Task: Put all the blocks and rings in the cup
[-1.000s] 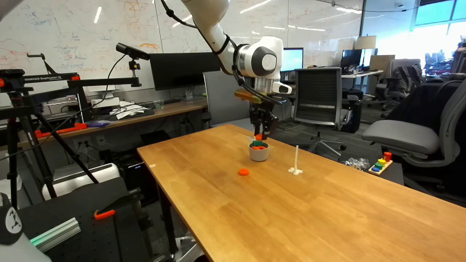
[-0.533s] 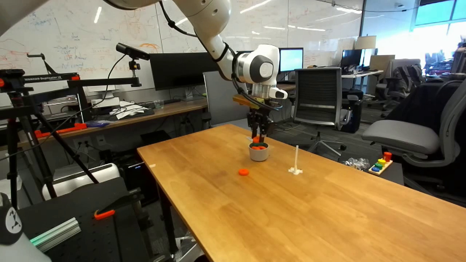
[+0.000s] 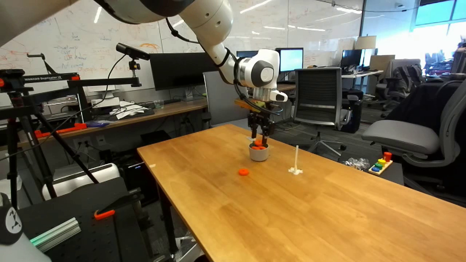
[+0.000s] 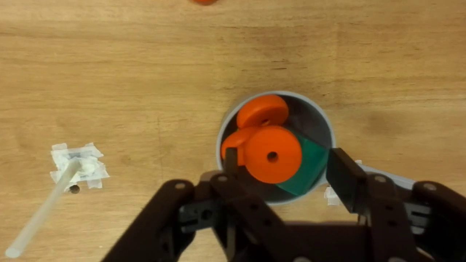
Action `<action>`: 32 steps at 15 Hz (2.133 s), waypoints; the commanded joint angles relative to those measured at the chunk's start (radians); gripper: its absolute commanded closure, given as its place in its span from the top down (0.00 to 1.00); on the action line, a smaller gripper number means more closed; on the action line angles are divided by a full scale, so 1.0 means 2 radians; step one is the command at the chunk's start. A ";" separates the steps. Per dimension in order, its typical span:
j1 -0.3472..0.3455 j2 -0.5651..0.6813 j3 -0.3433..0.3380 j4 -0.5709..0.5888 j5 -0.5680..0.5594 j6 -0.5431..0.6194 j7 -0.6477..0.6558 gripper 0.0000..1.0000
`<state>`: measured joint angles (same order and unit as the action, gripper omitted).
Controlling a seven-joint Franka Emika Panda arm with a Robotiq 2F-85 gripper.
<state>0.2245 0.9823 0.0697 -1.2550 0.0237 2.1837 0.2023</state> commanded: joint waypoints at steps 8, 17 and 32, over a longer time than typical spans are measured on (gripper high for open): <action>-0.009 -0.015 -0.002 -0.043 0.008 -0.028 0.007 1.00; -0.008 -0.084 -0.008 -0.187 0.001 -0.001 0.014 1.00; -0.023 -0.138 -0.006 -0.268 -0.005 0.014 -0.015 1.00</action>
<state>0.1878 0.7406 0.0611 -1.7359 0.0240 2.1731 0.2009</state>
